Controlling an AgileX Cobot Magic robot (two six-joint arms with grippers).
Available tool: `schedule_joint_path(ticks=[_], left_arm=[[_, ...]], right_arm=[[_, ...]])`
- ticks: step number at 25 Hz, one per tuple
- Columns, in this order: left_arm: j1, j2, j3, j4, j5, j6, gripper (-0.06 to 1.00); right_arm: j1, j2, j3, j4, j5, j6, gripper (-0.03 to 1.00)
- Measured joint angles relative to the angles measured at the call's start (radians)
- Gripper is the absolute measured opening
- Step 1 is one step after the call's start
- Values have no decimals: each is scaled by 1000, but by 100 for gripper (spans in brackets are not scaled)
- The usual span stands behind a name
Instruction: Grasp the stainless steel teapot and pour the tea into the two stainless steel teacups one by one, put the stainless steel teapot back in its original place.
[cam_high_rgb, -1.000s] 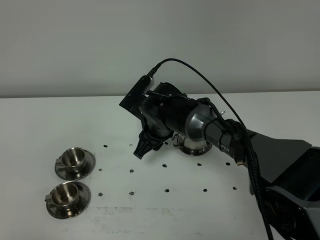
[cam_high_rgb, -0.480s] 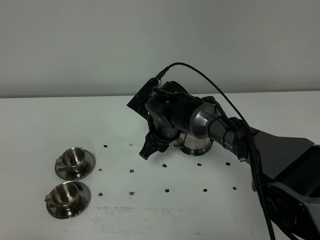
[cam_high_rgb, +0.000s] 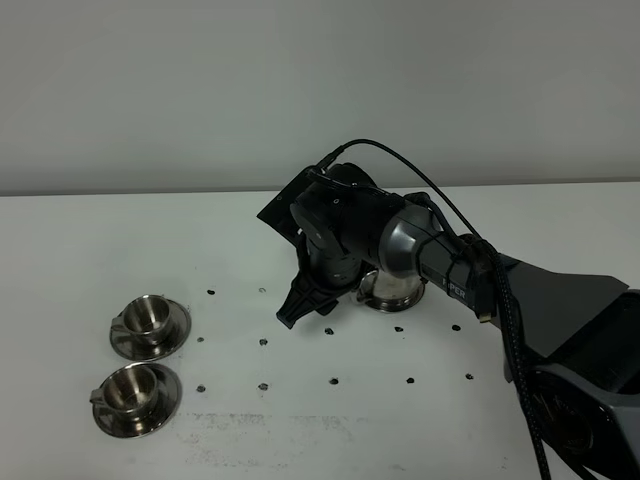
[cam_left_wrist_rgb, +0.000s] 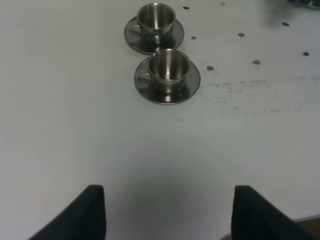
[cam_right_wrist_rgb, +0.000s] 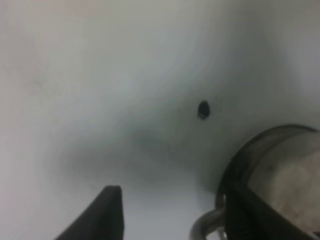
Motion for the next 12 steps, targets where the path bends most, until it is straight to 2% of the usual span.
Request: schedule_joint_path(ticks=[12], left_arm=[[0,0,0,0,0,0,54]], right_arm=[[-1,0,0,3,67,46,44]])
